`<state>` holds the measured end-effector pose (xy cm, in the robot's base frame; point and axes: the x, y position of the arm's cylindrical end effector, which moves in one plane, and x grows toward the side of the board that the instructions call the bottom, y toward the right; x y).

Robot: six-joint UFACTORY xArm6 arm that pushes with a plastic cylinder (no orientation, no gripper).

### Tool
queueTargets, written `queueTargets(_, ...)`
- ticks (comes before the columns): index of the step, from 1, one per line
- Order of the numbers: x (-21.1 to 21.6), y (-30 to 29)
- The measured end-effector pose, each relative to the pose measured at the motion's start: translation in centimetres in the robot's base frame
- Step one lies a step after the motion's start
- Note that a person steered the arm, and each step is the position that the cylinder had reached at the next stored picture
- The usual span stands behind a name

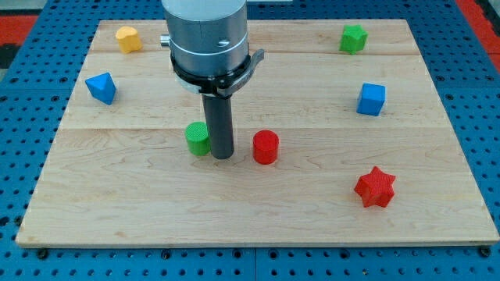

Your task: Push the green circle towards the bottom

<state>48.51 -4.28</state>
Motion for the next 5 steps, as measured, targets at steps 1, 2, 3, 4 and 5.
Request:
queueTargets(1, -5.2, -0.4)
queueTargets(2, -6.6, -3.6)
queueTargets(3, 0.1, -4.2)
queueTargets(4, 6.7, -2.7)
queueTargets(5, 5.3, 0.1)
